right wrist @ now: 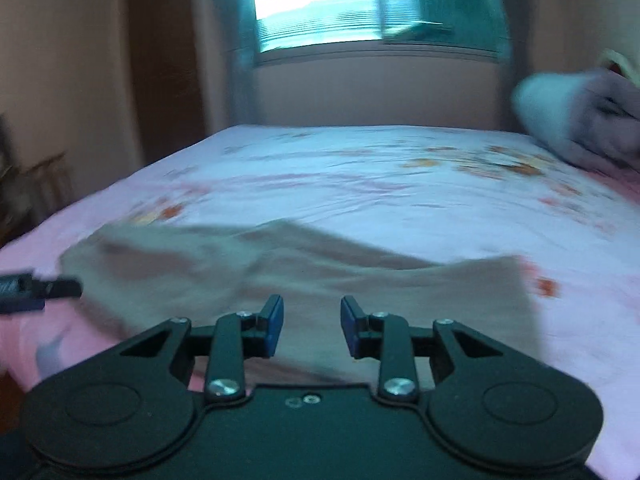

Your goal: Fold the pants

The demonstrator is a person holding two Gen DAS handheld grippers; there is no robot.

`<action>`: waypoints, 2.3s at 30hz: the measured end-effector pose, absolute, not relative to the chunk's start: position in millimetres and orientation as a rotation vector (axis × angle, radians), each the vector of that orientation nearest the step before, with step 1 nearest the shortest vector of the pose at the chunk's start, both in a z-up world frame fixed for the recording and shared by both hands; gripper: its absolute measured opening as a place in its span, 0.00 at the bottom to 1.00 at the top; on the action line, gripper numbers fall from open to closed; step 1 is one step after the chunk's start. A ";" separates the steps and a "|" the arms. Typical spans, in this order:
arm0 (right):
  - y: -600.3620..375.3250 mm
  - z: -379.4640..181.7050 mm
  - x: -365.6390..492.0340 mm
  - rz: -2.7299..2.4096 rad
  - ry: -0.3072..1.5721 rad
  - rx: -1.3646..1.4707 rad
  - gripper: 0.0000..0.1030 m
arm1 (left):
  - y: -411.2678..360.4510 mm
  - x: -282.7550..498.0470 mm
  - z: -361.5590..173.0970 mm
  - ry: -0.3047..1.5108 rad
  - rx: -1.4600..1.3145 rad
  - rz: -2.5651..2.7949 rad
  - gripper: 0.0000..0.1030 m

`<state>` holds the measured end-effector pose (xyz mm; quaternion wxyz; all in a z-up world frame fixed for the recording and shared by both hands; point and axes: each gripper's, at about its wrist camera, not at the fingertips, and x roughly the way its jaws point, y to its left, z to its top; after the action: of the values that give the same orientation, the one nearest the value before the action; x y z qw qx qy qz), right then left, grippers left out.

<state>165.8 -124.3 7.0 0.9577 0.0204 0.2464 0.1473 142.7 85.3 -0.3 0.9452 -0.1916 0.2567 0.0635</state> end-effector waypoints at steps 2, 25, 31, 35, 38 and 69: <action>-159.2 14.0 162.8 0.220 0.478 0.118 0.25 | 58.5 158.6 3.3 0.525 -0.374 0.028 1.00; -307.0 -115.6 189.2 0.091 0.805 1.179 0.00 | 4.6 225.5 -43.0 0.785 -0.452 -0.052 0.32; -282.3 -81.4 181.3 0.279 0.693 1.097 0.23 | 4.1 221.1 -41.1 0.773 -0.431 -0.064 0.33; -271.9 -114.0 198.1 0.187 0.843 1.071 0.00 | 19.3 218.3 -37.2 0.763 -0.515 -0.086 0.45; -279.2 -97.1 189.0 0.214 0.768 1.083 0.26 | 59.1 191.4 -15.8 0.630 -0.556 -0.027 0.81; -169.4 -44.4 194.0 0.166 0.772 0.648 0.38 | 314.0 199.1 -94.2 0.413 -0.988 0.091 0.40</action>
<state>194.0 -169.4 -44.4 0.8723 0.3100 0.3695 0.0796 199.1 314.0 -94.2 0.8589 -0.4707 0.1969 0.0435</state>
